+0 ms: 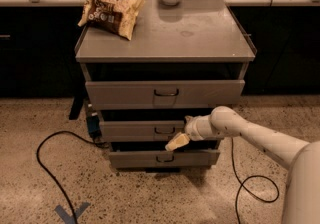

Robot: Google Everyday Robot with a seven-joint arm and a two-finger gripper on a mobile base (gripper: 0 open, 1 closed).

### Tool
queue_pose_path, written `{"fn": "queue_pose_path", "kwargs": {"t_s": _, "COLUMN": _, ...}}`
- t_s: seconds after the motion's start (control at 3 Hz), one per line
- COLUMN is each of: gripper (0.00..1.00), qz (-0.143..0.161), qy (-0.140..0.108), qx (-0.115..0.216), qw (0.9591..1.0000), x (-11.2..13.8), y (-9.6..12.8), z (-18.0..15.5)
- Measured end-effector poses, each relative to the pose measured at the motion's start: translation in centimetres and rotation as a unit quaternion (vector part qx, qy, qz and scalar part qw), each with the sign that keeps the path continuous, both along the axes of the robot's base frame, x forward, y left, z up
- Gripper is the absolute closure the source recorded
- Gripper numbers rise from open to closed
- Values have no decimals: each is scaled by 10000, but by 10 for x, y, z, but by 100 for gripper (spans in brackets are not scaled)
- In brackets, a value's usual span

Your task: Open middle drawer

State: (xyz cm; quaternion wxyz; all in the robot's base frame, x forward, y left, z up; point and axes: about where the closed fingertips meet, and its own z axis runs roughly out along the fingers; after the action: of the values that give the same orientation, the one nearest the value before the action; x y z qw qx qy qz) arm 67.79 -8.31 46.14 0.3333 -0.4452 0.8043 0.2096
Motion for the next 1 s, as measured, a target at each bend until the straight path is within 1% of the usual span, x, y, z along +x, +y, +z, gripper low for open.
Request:
{"fn": "queue_pose_path", "kwargs": {"t_s": 0.33, "gripper": 0, "qz": 59, "qy": 312, "qx": -57, "qw": 9995, "x": -14, "y": 0, "z": -25}}
{"fn": "queue_pose_path", "kwargs": {"t_s": 0.67, "gripper": 0, "qz": 102, "qy": 439, "qx": -92, "qw": 9989, "x": -25, "y": -6, "z": -17}}
{"fn": "queue_pose_path", "kwargs": {"t_s": 1.0, "gripper": 0, "qz": 111, "qy": 461, "qx": -105, "qw": 9988, "x": -24, "y": -4, "z": -17}}
